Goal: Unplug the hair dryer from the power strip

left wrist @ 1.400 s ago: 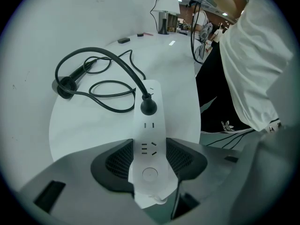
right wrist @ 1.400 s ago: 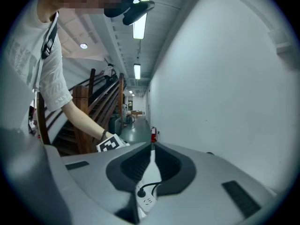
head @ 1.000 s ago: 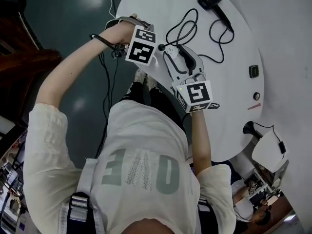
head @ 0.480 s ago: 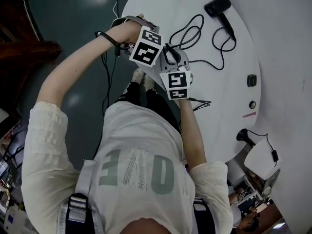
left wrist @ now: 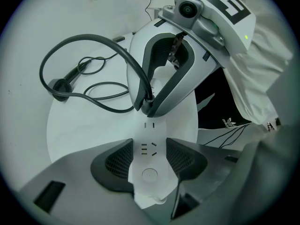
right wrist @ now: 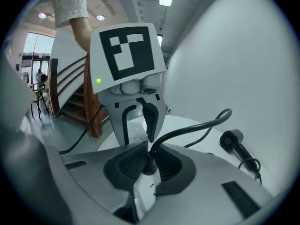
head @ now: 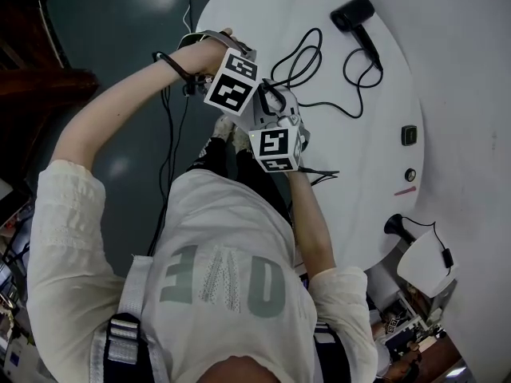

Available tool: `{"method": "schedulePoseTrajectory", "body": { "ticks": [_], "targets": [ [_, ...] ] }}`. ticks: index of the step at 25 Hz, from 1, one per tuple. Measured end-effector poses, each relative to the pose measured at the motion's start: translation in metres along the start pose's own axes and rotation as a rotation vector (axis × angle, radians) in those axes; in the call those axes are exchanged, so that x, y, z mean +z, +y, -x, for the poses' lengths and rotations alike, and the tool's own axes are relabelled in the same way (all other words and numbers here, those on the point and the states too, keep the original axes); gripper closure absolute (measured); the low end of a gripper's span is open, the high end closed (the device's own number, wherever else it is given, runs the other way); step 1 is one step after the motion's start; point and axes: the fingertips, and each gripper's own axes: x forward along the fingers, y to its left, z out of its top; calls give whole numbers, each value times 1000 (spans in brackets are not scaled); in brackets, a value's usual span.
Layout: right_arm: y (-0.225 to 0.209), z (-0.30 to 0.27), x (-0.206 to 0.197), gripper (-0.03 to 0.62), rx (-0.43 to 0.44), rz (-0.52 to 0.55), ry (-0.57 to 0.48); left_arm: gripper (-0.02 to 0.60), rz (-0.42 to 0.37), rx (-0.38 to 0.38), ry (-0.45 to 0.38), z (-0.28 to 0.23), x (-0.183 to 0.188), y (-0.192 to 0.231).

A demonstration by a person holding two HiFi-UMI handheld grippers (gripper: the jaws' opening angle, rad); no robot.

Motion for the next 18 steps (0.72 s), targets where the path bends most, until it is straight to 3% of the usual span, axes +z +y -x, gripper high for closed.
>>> {"method": "schedulePoseTrajectory", "body": {
  "ticks": [2, 6, 10, 14, 16, 18],
  "targets": [
    [0, 0, -1, 540, 6, -26, 5, 360, 0, -8, 10, -1, -1, 0],
    [-9, 3, -2, 543, 9, -244, 0, 360, -4, -1, 12, 0, 2, 2],
    [-10, 3, -5, 545, 47, -324, -8, 360, 16, -4, 18, -1, -1, -2],
    [-23, 3, -6, 545, 62, -494, -31, 359, 52, 1, 4, -3, 4, 4],
    [-21, 3, -7, 545, 71, -525, -43, 359, 43, -4, 27, -4, 2, 2],
    [-41, 21, 19, 546, 33, -506, -161, 357, 19, -9, 33, -7, 4, -1]
  ]
}}
